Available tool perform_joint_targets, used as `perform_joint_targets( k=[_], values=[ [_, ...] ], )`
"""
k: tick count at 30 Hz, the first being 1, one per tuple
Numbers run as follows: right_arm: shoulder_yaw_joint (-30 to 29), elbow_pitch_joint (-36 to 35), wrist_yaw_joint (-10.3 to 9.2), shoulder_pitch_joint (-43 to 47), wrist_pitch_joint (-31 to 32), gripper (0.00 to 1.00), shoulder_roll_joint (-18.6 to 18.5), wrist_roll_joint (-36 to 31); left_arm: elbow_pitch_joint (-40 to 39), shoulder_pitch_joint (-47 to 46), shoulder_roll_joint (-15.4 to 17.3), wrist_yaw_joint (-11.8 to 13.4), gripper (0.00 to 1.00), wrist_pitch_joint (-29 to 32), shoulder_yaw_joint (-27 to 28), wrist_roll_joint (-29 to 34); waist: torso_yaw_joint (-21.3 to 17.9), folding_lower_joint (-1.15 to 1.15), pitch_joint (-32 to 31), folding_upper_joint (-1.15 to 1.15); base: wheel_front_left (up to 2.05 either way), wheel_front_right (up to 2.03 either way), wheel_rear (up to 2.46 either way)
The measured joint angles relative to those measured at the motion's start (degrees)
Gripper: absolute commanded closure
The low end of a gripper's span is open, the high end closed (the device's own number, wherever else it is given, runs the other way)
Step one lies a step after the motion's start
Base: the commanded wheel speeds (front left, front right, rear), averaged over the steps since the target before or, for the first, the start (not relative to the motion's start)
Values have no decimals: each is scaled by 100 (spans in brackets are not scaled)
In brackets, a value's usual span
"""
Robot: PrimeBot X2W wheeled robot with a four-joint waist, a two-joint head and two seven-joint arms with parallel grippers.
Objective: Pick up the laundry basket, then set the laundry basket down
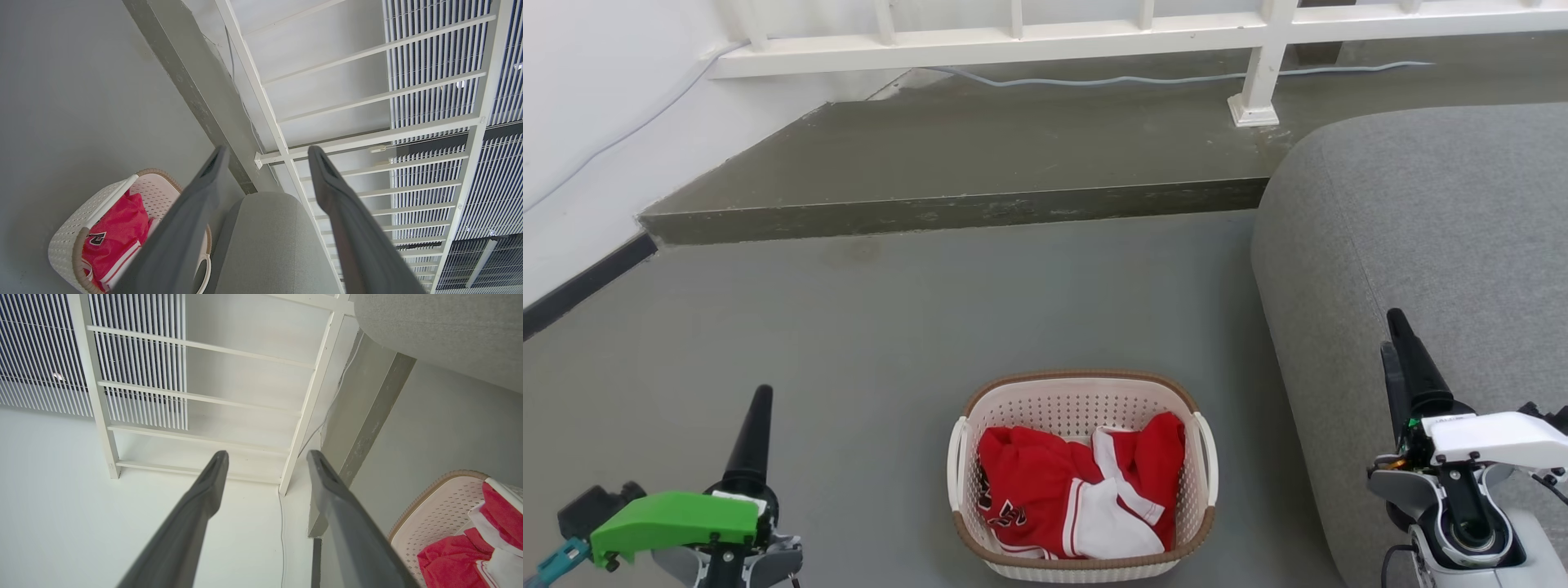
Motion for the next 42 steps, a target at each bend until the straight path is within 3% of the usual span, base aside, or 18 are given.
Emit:
perform_joint_targets(
  k=[30, 42],
  values=[
    [421, -258, -1, -126, -531, 0, -264, -2465, -269, -93, 60, -1, 0, -510, -307, 2546, -66, 0, 79, 0, 0, 0, 0],
    [624, -310, -109, -131, -760, 0, -268, -3597, -393, -144, 43, -1, 0, -734, -410, 3612, -62, 0, 106, 0, 0, 0, 0]
  ],
)
